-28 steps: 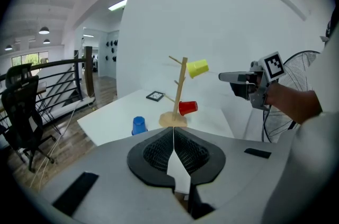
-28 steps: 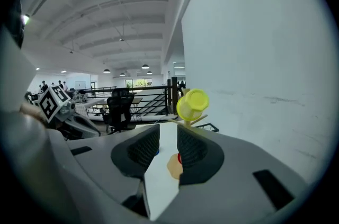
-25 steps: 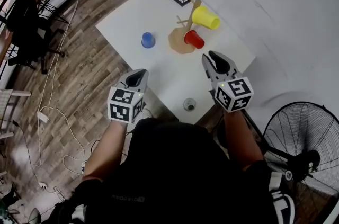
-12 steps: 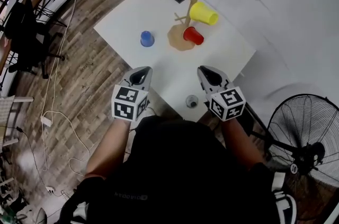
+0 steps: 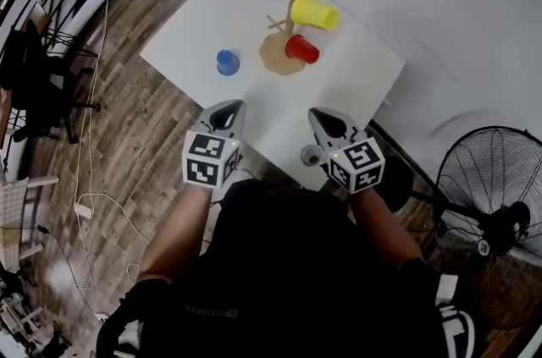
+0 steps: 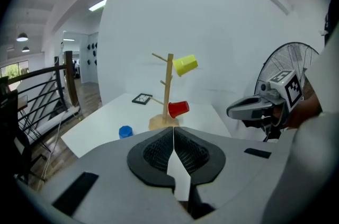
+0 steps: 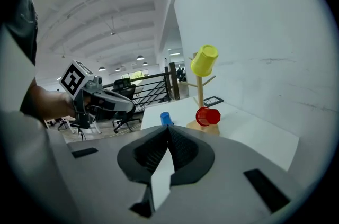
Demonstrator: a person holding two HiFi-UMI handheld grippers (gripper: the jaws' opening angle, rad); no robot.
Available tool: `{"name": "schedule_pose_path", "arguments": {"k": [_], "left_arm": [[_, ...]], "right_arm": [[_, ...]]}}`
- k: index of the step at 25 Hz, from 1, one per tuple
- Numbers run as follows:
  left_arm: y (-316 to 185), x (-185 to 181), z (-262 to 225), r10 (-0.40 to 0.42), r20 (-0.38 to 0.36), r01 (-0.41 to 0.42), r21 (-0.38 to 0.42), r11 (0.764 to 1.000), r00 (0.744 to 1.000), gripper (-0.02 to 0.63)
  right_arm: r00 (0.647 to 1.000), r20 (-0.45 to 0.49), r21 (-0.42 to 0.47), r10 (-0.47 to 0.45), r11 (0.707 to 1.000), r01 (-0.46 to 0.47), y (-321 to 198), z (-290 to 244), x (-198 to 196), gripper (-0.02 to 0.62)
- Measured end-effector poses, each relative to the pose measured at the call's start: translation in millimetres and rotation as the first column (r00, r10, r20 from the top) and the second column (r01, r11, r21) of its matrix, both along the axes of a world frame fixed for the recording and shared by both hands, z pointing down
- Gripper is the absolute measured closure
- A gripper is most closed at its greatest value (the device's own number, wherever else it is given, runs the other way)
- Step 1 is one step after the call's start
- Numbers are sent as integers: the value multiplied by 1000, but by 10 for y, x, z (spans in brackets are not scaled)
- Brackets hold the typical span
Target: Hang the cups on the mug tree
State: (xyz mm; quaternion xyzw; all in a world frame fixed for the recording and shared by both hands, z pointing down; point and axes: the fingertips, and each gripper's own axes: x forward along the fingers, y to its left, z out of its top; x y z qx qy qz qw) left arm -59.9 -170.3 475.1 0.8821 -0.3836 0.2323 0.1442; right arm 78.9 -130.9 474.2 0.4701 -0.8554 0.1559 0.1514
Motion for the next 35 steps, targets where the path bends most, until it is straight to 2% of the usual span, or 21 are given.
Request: {"name": "schedule_pose_path", "arguments": {"k": [6,11,15,18,28,35], "left_arm": [[-301,-181,159,-1,103,-5,52,999,995,588],[-631,-343,295,-10,150,0,63,998,989,586],[-847,-410,415,0,192,-12,63,998,981,511],[-1021,-427,568,14,232,-33,79,996,973,500],[-1537,-479,1095,50,340,-67,38,997,939,390],[-1801,-404,1386,114,374,-102,-50,993,921,319]], "right_arm": [[999,0,-22,40,999,-40,59,71,-44,588],[997,-10,-31,71,997,-71,59,135,-63,588],[994,-7,-39,109,993,-109,59,147,-53,588],[990,-15,-47,138,989,-138,68,192,-7,588],[970,-25,-51,242,969,-243,211,262,123,588],[960,-33,-55,279,958,-281,285,282,142,588]]}}
